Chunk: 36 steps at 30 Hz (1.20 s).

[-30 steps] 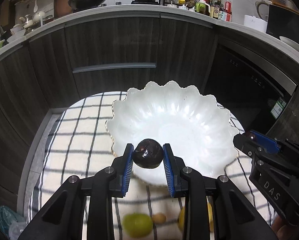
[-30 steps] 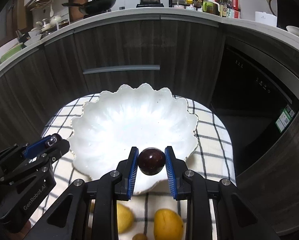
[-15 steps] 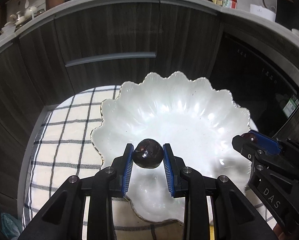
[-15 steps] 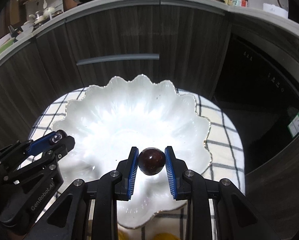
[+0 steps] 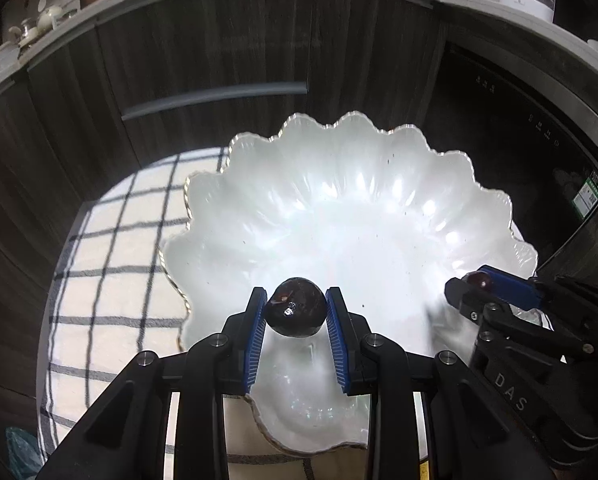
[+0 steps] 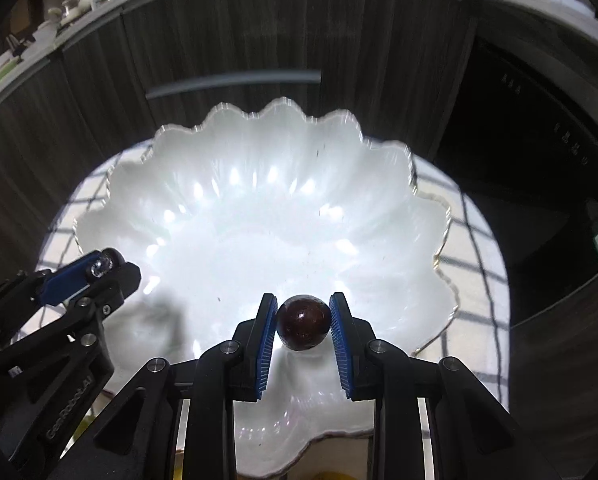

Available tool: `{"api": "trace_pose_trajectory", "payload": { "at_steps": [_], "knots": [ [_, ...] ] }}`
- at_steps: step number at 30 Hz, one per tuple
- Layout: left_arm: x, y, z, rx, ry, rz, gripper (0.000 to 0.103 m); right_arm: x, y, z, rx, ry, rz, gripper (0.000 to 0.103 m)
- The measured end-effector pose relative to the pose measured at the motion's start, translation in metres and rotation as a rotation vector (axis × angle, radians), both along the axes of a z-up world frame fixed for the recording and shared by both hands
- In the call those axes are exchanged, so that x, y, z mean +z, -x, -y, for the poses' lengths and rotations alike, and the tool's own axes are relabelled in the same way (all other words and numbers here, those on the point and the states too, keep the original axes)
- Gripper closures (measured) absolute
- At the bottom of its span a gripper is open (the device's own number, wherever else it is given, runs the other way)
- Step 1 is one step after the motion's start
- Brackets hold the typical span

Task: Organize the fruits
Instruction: 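Open both grippers to drop the two plums into the white bowl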

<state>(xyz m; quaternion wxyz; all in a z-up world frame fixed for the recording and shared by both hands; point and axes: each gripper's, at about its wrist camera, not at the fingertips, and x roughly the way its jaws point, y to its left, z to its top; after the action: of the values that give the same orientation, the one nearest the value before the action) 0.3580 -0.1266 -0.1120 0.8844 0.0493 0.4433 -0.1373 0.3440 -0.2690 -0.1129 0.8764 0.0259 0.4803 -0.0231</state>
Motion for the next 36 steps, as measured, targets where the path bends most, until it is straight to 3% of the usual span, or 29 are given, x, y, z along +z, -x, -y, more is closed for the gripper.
{"api": "trace_pose_trajectory", "payload": {
  "at_steps": [5, 8, 12, 16, 21, 27, 36],
  "knots": [
    [-0.006, 0.000, 0.001, 0.001, -0.016, -0.019, 0.073, -0.004, -0.001, 0.000, 0.002, 0.012, -0.023, 0.075],
    [-0.004, 0.001, 0.001, 0.005, -0.016, -0.014, 0.065, -0.003, 0.000, 0.000, 0.002, 0.014, -0.019, 0.073],
    [0.001, 0.003, -0.002, 0.021, -0.025, 0.011, 0.046, 0.003, 0.002, 0.000, -0.003, 0.019, 0.001, 0.056],
    [0.008, 0.006, -0.005, 0.035, -0.031, 0.028, 0.044, 0.014, 0.005, -0.001, -0.014, 0.043, 0.032, 0.044],
    [0.023, 0.015, -0.011, 0.069, -0.057, 0.085, 0.033, 0.034, 0.017, 0.000, -0.039, 0.097, 0.088, 0.034],
    [0.043, 0.034, -0.017, 0.092, -0.073, 0.122, 0.019, 0.059, 0.038, 0.005, -0.090, 0.122, 0.139, 0.031],
    [0.070, 0.073, -0.020, 0.098, -0.076, 0.172, 0.011, 0.084, 0.082, 0.010, -0.117, 0.102, 0.184, 0.028]
  ]
}}
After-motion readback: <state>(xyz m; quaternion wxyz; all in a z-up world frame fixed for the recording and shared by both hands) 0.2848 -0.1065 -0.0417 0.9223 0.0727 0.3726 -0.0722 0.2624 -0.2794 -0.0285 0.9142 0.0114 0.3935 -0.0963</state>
